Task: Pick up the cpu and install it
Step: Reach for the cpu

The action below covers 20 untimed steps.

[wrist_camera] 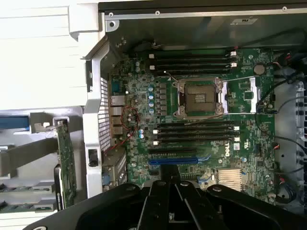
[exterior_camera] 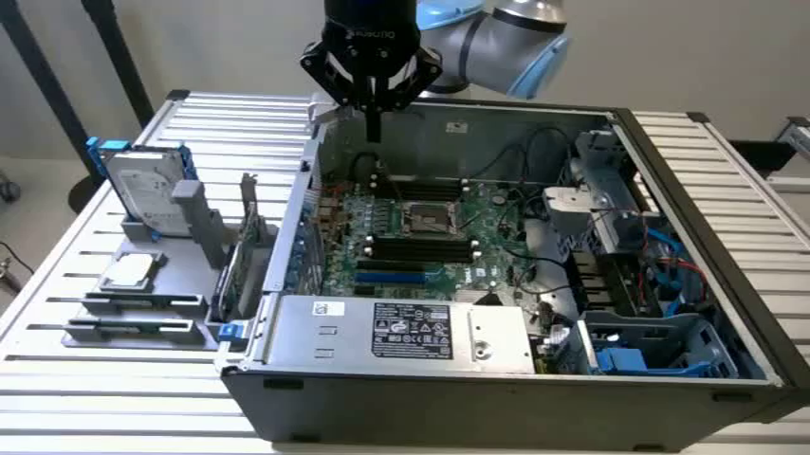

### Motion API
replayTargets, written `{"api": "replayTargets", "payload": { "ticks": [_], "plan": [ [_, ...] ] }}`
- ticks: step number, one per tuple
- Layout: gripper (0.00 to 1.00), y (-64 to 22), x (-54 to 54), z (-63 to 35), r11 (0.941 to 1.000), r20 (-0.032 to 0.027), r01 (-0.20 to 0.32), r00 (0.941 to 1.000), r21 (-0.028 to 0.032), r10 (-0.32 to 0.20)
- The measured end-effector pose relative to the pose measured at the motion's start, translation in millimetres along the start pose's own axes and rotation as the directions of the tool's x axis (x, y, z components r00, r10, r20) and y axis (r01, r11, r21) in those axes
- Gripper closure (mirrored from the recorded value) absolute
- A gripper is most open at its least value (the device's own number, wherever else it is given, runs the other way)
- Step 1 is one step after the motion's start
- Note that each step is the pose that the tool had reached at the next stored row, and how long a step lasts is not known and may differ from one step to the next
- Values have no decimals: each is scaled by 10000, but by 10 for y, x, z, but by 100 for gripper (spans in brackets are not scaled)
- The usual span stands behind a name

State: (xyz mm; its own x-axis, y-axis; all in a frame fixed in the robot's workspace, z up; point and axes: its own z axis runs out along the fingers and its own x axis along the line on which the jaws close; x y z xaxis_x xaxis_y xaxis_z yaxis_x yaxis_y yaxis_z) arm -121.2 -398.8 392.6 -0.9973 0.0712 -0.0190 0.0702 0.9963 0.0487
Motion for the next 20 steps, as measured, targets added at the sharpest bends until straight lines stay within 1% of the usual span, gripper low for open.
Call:
{"api": "replayTargets", "payload": {
  "ticks": [10,12,13,15,20],
  "plan": [
    [89,0,0,0,10000,0,0,10000,0,0],
    [89,0,1,0,10000,-9,-1,10000,1,1],
    [89,0,4,-1,10000,-22,-2,10000,3,2],
    [89,-4,53,-2,10000,-46,-2,10000,5,2],
    [89,-20,281,-5,10000,-52,-2,10000,4,2]
  ]
}}
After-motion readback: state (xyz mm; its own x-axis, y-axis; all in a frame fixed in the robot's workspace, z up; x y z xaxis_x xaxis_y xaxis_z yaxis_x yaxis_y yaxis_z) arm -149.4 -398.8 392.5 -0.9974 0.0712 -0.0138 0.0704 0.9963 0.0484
